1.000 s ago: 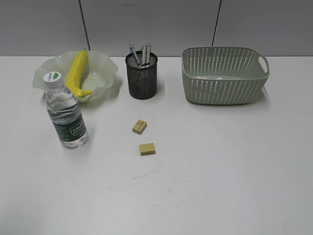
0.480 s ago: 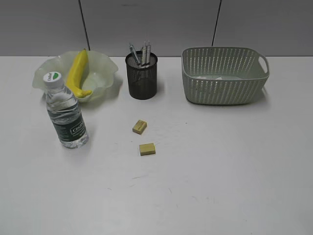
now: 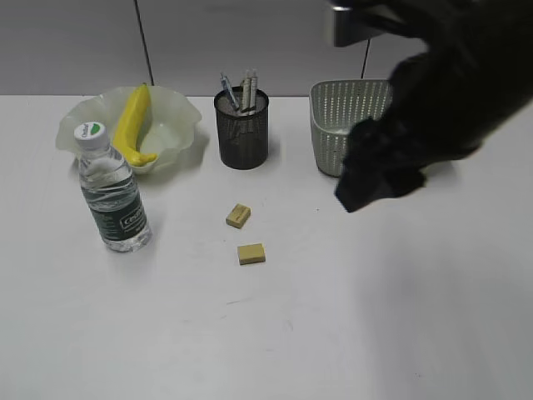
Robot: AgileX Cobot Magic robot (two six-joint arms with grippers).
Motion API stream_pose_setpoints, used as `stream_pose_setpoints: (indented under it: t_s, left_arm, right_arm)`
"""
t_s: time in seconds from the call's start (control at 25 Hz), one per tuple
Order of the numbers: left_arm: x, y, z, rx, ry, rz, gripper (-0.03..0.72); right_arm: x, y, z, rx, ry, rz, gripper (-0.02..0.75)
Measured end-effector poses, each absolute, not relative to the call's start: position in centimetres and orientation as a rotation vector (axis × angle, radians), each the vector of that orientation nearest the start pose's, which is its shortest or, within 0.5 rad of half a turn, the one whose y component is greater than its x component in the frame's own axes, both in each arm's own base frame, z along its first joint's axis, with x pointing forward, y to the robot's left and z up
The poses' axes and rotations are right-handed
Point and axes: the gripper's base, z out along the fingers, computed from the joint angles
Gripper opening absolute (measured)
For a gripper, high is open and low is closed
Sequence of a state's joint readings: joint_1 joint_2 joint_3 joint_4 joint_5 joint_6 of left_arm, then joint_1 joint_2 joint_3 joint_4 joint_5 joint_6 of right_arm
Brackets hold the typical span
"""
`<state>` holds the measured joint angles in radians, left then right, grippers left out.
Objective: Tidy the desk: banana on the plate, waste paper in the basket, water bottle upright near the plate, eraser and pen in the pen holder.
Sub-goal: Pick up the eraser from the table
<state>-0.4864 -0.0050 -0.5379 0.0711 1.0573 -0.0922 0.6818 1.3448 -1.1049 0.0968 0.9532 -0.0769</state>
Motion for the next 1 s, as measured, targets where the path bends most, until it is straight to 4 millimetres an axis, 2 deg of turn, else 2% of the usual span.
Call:
stream_pose_setpoints:
  t_s: [0.12,0.24,0.4,0.52,0.72,1.0]
  left_arm:
    - [-0.6,1.0,28.8,0.388,1.970,-0.287,0.338]
    - [-0.6,1.0,28.8,0.388,1.970,-0.287,0.338]
    - [-0.6,1.0,28.8,0.388,1.970,-0.287,0.338]
    - [-0.6,1.0,28.8,0.388,1.970,-0.287,0.338]
    - [-0.6,1.0,28.8,0.388,1.970,-0.287,0.338]
    - [-0.6,1.0,28.8,0.388,1.970,-0.287,0.338]
  right_arm:
    - [23.8,20.7,29.9,-0.928,2.653,0.338,0.477]
    - [26.3,24.0,28.3,-0.894,2.750,0.332,0.477]
    - [28.6,28.3,25.6,-0.796,2.884,0.306,0.477]
    - [30.2,30.4,23.0,-0.763,2.961,0.270,0.477]
    - [31.9,32.0,18.4,-0.746,3.039,0.214,0.477]
    - [32.5,32.4,13.5,-0.745,3.128,0.137,0.477]
